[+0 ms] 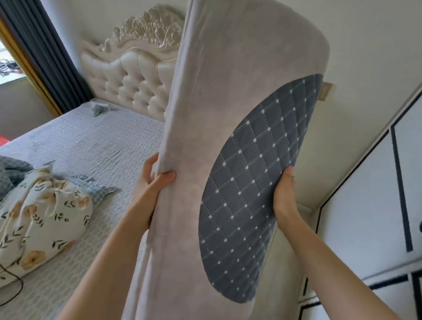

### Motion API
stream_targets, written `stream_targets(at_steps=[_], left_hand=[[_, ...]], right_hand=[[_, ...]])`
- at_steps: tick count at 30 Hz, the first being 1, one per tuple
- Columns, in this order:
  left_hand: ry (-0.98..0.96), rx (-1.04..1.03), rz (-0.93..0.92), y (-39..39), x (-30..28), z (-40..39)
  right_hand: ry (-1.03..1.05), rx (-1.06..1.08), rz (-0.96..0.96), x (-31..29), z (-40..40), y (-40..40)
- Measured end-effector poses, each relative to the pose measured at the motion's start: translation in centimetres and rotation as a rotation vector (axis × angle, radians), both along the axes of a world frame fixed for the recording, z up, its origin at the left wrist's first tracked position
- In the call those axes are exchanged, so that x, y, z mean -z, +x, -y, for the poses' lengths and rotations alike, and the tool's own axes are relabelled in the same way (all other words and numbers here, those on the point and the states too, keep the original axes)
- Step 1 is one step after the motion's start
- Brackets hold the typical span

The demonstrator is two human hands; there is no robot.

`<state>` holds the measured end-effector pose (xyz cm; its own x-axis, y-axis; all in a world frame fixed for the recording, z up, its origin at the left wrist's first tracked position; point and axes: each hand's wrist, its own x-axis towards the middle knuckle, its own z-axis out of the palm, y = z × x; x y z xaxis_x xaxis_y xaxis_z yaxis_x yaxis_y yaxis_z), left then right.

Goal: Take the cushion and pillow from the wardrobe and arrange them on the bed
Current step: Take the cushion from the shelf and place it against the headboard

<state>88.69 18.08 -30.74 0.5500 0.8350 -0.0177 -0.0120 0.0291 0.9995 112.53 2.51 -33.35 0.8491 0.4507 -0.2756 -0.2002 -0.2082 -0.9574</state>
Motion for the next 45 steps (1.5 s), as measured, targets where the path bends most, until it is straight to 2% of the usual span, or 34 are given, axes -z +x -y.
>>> stream_targets(at_steps=[7,11,18,21,25,33,38,41,43,45], left_hand=[[0.054,0.042,-0.164,8.5,0.7,-8.2],[0.163,0.028,-0.370,13.5,1.3,-12.8],[0.234,0.017,-0.461,18.9,3.2,-18.6],[0.217,-0.005,-0.500,20.7,4.8,-21.6],[0.148,0.076,-0.579,22.2,7.2,-26.0],[0.086,0.253,-0.910,23.5,12.5,-33.2],[-0.012,0.330,-1.009,24.2,18.0,-34.9],[0.089,0.345,-1.075,25.3,22.5,-35.4],[0.312,0.286,-1.204,26.0,26.1,-34.9],[0.344,0.313,-1.292,26.3,29.9,-33.1]], right_hand=[[-0.139,0.051,-0.092,3.0,-9.0,6.6],[-0.255,0.068,-0.131,4.2,-13.7,9.5],[-0.340,0.103,-0.216,7.1,-20.9,14.2],[-0.348,0.152,-0.311,8.8,-23.6,15.4],[-0.403,0.174,-0.481,11.8,-26.0,15.7],[-0.459,-0.014,-0.884,17.6,-28.0,14.3],[-0.502,-0.060,-1.009,22.7,-28.3,13.4],[-0.651,-0.176,-0.947,26.0,-28.8,13.1],[-0.825,-0.423,-0.700,28.2,-29.3,12.7],[-0.845,-0.707,-0.384,29.9,-30.0,12.9]])
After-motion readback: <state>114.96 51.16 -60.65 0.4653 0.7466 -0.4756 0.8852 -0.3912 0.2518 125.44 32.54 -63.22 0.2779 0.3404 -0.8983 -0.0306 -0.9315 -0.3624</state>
